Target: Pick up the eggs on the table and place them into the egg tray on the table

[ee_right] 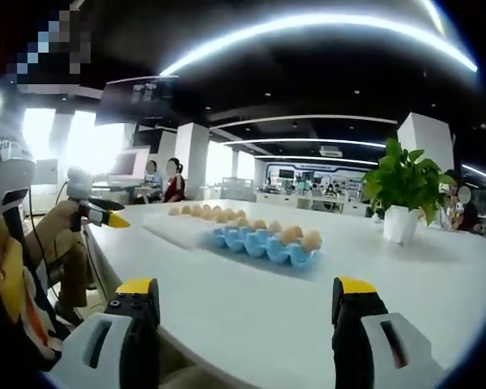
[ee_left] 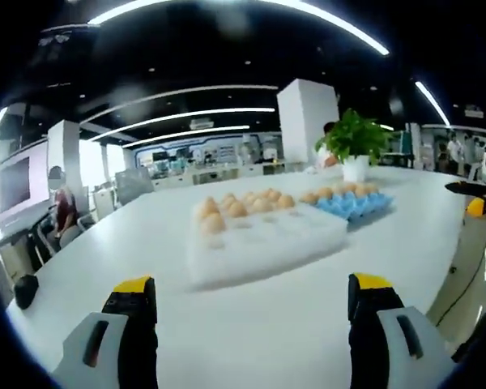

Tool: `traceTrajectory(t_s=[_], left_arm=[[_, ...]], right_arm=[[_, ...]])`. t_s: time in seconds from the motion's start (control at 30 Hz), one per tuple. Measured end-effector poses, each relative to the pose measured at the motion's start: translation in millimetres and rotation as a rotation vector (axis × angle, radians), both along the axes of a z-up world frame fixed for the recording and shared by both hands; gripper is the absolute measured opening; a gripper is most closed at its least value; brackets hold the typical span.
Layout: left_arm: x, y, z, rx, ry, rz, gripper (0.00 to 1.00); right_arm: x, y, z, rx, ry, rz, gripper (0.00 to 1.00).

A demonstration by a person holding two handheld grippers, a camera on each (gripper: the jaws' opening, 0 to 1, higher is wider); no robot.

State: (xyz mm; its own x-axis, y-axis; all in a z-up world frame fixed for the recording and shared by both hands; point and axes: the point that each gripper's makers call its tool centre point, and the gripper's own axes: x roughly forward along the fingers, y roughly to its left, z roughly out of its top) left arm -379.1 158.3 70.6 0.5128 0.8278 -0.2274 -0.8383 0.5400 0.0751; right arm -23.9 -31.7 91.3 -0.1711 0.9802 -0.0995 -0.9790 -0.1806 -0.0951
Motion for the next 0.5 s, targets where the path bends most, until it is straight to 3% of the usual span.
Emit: traceTrajectory(t_s=[0.13, 0.37, 0.5], left_arm=[[1.8, 1.6, 0.4, -0.009, -0.032, -0.013, 1.0], [-0.5, 20.8, -8.4, -0.04, 0.023, -0.013, 1.0], [3.2, 27.0, -3.0, -0.041, -0.016, -0.025, 1.0]], right_arm=[[0.9, 0.0, 0.6, 0.001, 0.0, 0.0, 0.93], [8.1, 1.3, 4.3, 0.017, 0.002, -0.021, 0.93], [11.2, 2.0, 3.4, 0.016, 0.001, -0.031, 0.93]])
